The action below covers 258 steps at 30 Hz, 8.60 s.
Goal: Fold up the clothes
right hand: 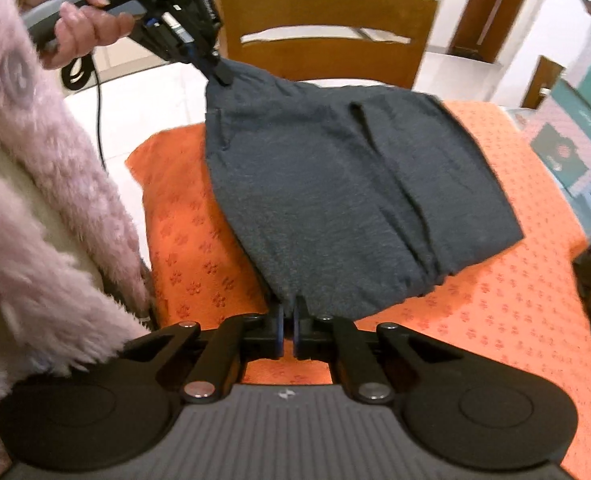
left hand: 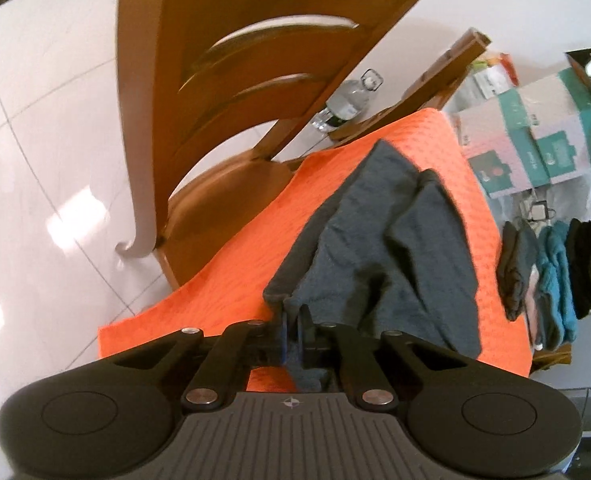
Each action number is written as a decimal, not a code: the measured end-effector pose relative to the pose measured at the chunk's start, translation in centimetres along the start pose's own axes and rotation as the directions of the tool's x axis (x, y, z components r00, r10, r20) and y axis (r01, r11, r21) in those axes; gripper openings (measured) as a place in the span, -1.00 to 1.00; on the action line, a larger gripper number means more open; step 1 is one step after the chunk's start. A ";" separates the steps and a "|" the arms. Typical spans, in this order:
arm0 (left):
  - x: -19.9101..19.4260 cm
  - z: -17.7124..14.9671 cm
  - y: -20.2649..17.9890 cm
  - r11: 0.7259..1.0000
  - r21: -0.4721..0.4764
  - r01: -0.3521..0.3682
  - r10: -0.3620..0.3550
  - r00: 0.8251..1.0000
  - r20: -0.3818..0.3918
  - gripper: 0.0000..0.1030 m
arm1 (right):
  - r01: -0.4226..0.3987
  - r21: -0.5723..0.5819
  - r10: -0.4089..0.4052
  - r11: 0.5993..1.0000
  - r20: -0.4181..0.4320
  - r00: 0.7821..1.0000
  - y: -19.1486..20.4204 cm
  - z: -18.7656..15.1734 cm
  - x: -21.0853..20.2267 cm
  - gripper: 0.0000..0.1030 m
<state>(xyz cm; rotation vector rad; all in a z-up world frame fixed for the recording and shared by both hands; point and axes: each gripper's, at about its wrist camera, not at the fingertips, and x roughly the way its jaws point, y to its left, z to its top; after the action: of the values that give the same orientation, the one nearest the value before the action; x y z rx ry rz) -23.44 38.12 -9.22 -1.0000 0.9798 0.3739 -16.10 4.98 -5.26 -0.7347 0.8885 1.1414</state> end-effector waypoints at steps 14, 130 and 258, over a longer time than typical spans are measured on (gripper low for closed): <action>-2.8 3.5 -6.7 0.999 0.036 0.009 -0.012 0.997 0.078 -0.87 | 0.170 0.194 -0.199 0.966 0.139 0.970 -4.1 3.0 -6.8 -0.94; 8.9 10.0 -7.9 0.971 0.237 0.034 -0.009 0.994 -0.107 0.23 | 0.052 0.234 -0.075 0.971 0.091 0.993 -12.2 11.3 6.0 -0.38; 14.3 12.6 -6.9 0.993 0.119 0.020 0.007 0.975 -0.224 -0.65 | -0.176 0.924 -0.049 0.340 0.204 0.978 -20.9 -1.6 9.4 0.06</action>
<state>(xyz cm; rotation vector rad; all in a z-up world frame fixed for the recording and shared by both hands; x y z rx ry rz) -4.64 42.83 -15.07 -0.9483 1.1881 0.1959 5.27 2.30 -13.31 0.4197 1.2164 0.5346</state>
